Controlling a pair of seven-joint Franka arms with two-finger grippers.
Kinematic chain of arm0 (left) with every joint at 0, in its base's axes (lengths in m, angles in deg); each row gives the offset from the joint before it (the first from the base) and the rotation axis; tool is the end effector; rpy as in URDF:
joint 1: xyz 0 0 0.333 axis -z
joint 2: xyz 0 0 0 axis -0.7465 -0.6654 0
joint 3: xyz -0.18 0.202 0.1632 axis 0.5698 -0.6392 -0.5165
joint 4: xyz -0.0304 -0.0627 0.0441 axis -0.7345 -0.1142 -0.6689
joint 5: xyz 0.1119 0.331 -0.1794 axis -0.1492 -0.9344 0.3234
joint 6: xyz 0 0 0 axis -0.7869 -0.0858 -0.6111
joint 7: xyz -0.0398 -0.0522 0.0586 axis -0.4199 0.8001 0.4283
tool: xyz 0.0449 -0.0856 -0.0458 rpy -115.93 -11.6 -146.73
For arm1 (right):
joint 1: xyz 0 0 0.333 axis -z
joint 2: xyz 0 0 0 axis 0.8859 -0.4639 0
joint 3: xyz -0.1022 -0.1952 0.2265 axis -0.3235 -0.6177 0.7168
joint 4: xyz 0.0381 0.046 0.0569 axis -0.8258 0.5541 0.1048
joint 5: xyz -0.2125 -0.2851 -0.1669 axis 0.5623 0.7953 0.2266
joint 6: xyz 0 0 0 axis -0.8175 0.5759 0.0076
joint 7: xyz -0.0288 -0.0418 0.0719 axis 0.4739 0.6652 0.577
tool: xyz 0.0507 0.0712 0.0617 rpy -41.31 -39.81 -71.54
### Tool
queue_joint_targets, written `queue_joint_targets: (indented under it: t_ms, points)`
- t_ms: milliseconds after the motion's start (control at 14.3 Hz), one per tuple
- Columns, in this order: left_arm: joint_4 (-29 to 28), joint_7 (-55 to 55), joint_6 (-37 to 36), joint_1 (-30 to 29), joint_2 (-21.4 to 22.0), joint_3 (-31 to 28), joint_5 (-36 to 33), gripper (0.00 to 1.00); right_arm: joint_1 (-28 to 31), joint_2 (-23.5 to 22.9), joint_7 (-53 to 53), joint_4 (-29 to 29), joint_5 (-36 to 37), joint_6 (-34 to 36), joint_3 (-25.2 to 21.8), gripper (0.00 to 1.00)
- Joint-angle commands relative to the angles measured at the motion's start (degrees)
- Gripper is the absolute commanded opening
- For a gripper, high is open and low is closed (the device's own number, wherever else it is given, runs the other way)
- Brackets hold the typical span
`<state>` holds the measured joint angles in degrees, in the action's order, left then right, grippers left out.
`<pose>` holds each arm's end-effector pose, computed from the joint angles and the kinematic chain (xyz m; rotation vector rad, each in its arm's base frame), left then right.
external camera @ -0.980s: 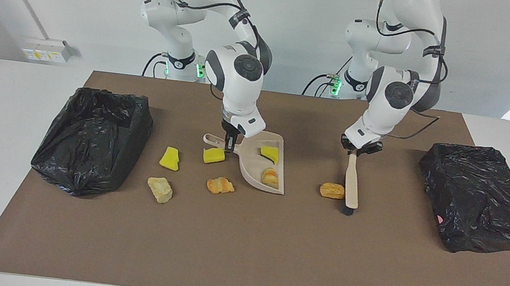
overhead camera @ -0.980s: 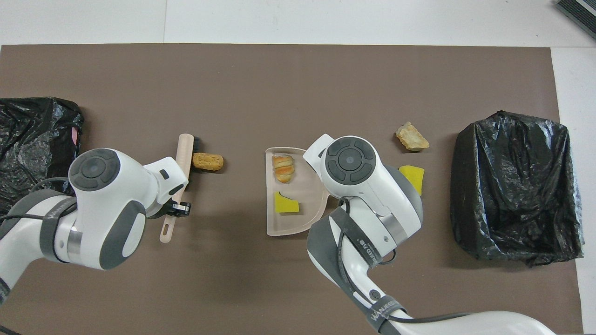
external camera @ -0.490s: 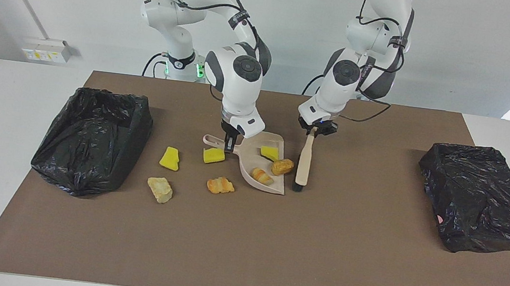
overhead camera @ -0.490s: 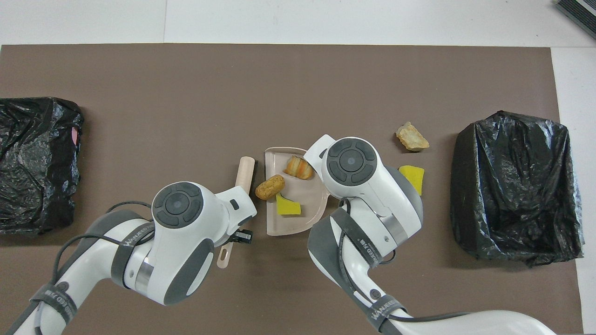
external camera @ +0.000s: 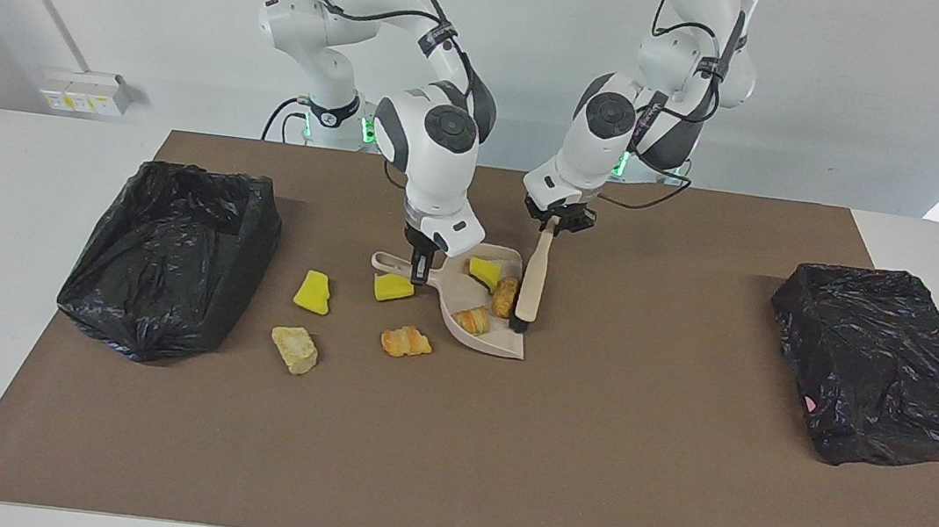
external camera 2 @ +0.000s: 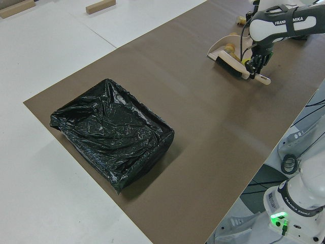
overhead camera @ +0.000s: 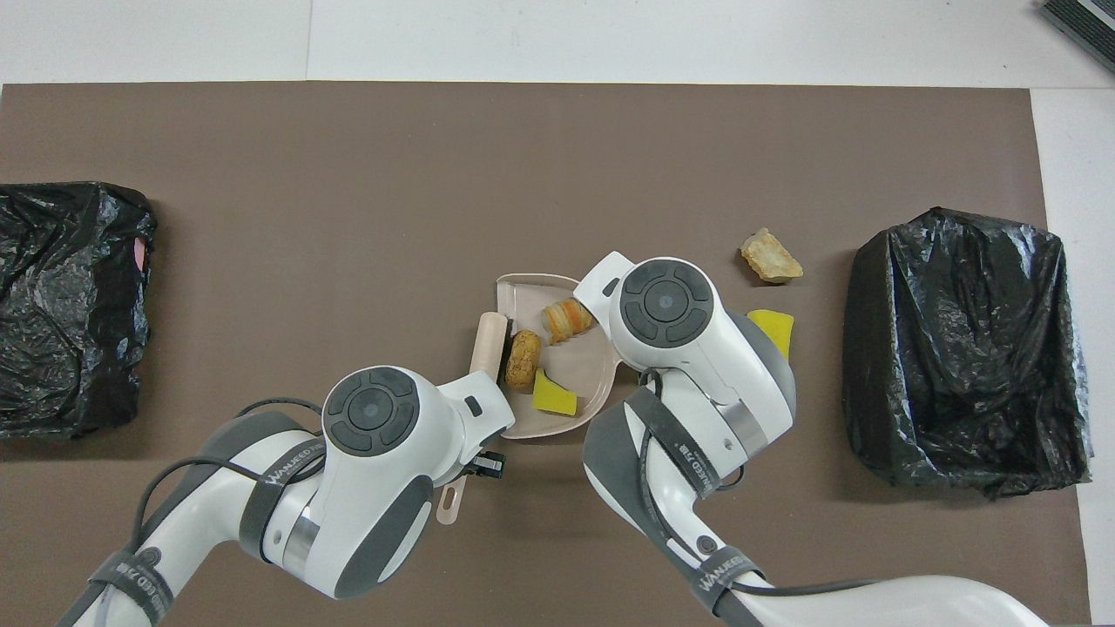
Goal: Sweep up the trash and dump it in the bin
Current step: 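Sweep the far crust into the dustpan with the left gripper, then carry the dustpan over the black bag with the right gripper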
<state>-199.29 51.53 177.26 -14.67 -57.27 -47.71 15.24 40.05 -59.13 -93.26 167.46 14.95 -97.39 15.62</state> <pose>0.3935 -0.3104 0.3638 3.0305 -0.3835 -0.2815 0.5371 0.2880 0.3657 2.1690 2.1428 -0.1244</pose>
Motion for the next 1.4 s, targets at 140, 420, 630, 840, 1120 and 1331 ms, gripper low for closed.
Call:
queue_joint_targets:
  t_ms: [140, 420, 630, 840, 1120, 1331]
  points:
    - [2.21, 11.77, -4.79, 0.13, 1.70, -1.11, -1.94, 0.00, 3.93, -0.45, -5.74, 0.81, -0.42, -4.03, 0.68, 0.00]
    - [1.52, 18.21, -7.89, 0.92, 6.00, -0.76, -5.29, 0.00, 6.49, -0.37, -12.53, -0.23, -8.33, -4.66, 0.68, 0.00]
    - [-1.72, 23.47, -5.53, 3.54, 9.08, 0.65, -5.20, 0.00, 8.15, 0.51, -13.67, -3.48, -8.51, -1.42, 0.76, 0.00]
    - [-7.87, 28.75, 0.10, 9.87, 11.55, 0.74, -5.20, 0.00, 10.96, 1.04, -17.35, -7.88, -9.12, 4.56, 0.68, 0.00]
    - [-12.54, 29.03, 2.31, 14.71, 11.55, 0.74, -5.20, 0.00, 17.02, 1.56, -26.13, -10.86, -8.95, 9.30, 0.68, 0.00]
    - [-15.44, 29.38, 4.24, 16.92, 12.60, 0.74, -5.20, 0.00, 21.33, 1.56, -30.62, -14.21, -8.60, 12.82, 0.50, 0.00]
